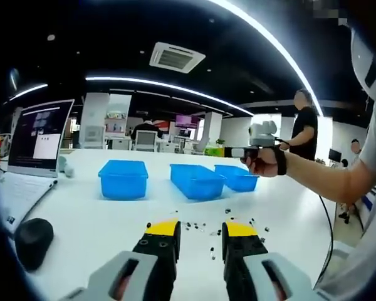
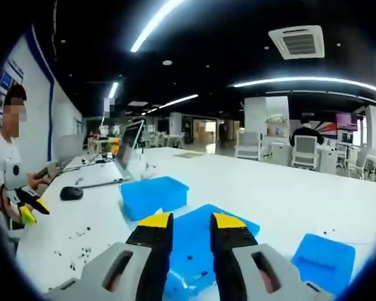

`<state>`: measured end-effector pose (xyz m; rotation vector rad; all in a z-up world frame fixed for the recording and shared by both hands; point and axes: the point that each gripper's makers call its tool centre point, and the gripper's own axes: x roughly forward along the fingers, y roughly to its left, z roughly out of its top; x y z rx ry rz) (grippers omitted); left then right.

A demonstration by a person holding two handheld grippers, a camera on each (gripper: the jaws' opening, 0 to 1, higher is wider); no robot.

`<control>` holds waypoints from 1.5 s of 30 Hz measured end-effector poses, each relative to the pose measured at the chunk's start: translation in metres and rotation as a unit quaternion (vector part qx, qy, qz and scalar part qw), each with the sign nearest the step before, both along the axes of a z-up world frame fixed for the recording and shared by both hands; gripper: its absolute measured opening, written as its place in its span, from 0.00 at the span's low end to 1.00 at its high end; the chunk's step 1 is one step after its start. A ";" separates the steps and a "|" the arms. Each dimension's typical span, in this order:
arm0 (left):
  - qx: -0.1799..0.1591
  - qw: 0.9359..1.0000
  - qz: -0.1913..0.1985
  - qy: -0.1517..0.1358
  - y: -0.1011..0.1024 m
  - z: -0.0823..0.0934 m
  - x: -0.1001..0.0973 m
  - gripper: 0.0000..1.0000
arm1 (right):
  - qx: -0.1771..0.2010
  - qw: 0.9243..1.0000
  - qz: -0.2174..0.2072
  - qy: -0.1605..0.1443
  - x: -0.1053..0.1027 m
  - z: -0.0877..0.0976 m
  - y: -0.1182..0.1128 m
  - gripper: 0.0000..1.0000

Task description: Pick up the resistors one by one and place each resistor into its matching bin, sorting the parts by color and model until every resistor is separated into the correct bin for its type

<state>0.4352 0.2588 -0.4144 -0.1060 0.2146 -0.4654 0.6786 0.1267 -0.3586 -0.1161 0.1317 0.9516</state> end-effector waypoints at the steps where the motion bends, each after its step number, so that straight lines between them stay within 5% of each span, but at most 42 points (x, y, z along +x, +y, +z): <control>1: 0.000 1.000 0.000 -0.001 0.000 0.000 0.000 0.29 | -0.003 1.000 0.003 -0.002 -0.002 0.001 0.000 0.26; 12: -0.001 1.000 0.000 0.001 0.001 -0.002 0.001 0.29 | -0.040 0.996 0.079 -0.029 -0.032 0.003 0.017 0.25; 17: -0.002 1.000 -0.001 0.003 0.000 -0.004 0.001 0.29 | -0.087 0.987 0.126 -0.048 -0.049 0.001 0.030 0.25; 21: -0.003 1.000 -0.002 0.000 -0.001 -0.002 0.000 0.29 | -0.150 0.970 0.177 -0.067 -0.071 -0.006 0.039 0.25; 25: -0.004 1.000 0.000 0.002 0.000 -0.003 0.000 0.29 | -0.236 0.936 0.247 -0.086 -0.096 -0.026 0.044 0.25; 30: -0.003 1.000 -0.002 -0.001 -0.001 -0.001 -0.002 0.29 | -0.352 0.873 0.320 -0.108 -0.117 -0.059 0.041 0.22; 36: -0.005 1.000 0.010 0.000 0.005 -0.003 -0.005 0.29 | -0.454 0.800 0.388 -0.059 -0.138 -0.098 0.026 0.21; 41: -0.006 1.000 0.020 0.002 0.011 -0.004 -0.007 0.29 | -0.496 0.768 0.404 -0.021 -0.140 -0.114 0.019 0.17; 45: -0.008 1.000 0.026 0.002 0.016 -0.005 -0.007 0.29 | -0.534 0.740 0.410 -0.019 -0.141 -0.121 0.015 0.16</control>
